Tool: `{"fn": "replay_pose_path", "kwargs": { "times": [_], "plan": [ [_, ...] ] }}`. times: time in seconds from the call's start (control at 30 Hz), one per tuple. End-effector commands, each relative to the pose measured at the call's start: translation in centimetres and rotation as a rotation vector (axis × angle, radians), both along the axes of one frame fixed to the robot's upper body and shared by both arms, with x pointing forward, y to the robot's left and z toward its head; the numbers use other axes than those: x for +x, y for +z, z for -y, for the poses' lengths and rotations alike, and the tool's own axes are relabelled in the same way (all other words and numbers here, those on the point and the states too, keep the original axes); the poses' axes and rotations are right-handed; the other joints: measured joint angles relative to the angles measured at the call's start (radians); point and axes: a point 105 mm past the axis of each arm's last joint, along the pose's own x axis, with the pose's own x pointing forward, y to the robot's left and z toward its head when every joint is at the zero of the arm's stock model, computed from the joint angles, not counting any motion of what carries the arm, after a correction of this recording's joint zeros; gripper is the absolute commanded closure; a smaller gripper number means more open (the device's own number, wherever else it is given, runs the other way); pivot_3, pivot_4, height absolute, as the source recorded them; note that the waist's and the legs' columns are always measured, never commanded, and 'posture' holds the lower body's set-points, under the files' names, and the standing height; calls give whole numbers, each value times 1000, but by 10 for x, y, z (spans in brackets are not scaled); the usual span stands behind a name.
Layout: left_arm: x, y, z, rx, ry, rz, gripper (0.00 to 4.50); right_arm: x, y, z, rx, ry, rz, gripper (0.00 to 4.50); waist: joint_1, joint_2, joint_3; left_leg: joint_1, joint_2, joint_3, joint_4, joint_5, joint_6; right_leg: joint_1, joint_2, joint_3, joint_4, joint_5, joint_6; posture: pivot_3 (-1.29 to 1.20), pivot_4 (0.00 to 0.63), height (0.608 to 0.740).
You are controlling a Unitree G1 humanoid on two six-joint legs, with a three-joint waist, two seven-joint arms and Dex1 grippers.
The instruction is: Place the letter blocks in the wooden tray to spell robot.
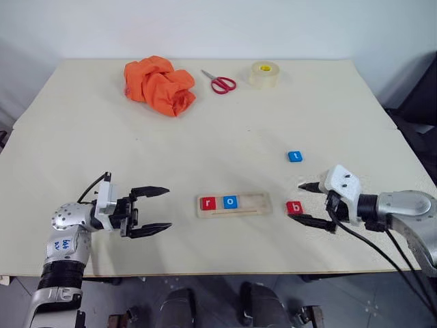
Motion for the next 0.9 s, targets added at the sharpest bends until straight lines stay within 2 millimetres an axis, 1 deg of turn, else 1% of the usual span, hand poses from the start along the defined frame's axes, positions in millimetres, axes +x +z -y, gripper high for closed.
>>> {"fn": "replay_pose_path", "kwargs": {
  "times": [0.03, 0.2, 0.27, 0.3, 0.33, 0.4, 0.5, 0.57, 0.7, 0.8, 0.9],
  "plan": [
    [-11, 6, 3, -5, -57, 51, 0, 9, -4, 10, -80, 89, -5, 51, -1, 0, 0, 0, 0, 0, 0, 0, 0, 0, 0, 0, 0, 0, 0, 0, 150, 740],
    [-16, 7, 2, -13, -36, 56, 0, 23, -14, 12, -104, 112, -21, 51, -1, 0, 0, 0, 1, 2, 1, 0, -1, -1, 0, 1, 1, 0, 0, 0, 150, 740],
    [-18, 7, 1, -12, -28, 56, 0, 25, -18, 12, -112, 126, -40, 51, -1, 0, 0, 0, 1, 2, 2, 0, -1, -1, 0, 1, 1, 0, 0, 0, 150, 740],
    [-19, 7, 0, -11, -25, 56, 0, 25, -19, 12, -115, 134, -48, 422, -1, 0, 0, 1, 1, 3, 2, 0, -1, -1, 0, 2, 1, 0, 0, 0, 150, 740],
    [-19, 7, 0, -10, -22, 56, 0, 24, -19, 12, -113, 138, -52, 664, 0, 0, 0, 1, 1, 3, 2, 0, -1, -1, 0, 2, 2, 0, 0, 0, 150, 740],
    [-20, 7, -1, -10, -16, 56, 0, 26, -18, 10, -105, 140, -48, 1301, 0, 0, 0, 1, 1, 3, 3, 0, -1, -1, 0, 2, 2, 0, 0, 0, 150, 740],
    [-20, 7, -2, -10, -7, 57, 0, 28, -15, 6, -91, 135, -39, 2409, 1, 0, 0, 1, 1, 3, 4, 0, -1, -1, 0, 2, 2, 0, 0, 0, 150, 740],
    [-20, 8, -2, -11, -6, 58, 0, 28, -12, 5, -84, 133, -31, 3047, 0, 0, 0, 1, 2, 3, 4, -1, -2, -1, 0, 2, 2, 1, 0, 0, 150, 740],
    [-18, 8, -2, -12, -5, 58, 0, 34, 4, 4, -83, 114, 15, 3045, 0, 0, 0, 1, 2, 3, 5, -1, -2, -1, 0, 2, 3, 1, 0, 0, 150, 740],
    [-17, 9, -3, -9, -5, 59, 0, 40, 27, 2, -96, 71, 20, 3045, -3, 1, 0, 1, 2, 4, 6, -1, -2, -2, 0, 3, 4, 1, -1, 0, 150, 740],
    [-16, 10, -4, -6, -5, 59, 0, 36, 49, -16, -85, 135, 39, 3045, -3, 1, 1, 1, 3, 4, 6, -1, -2, -3, 0, 3, 4, 1, -1, 0, 150, 740]
  ]
}}
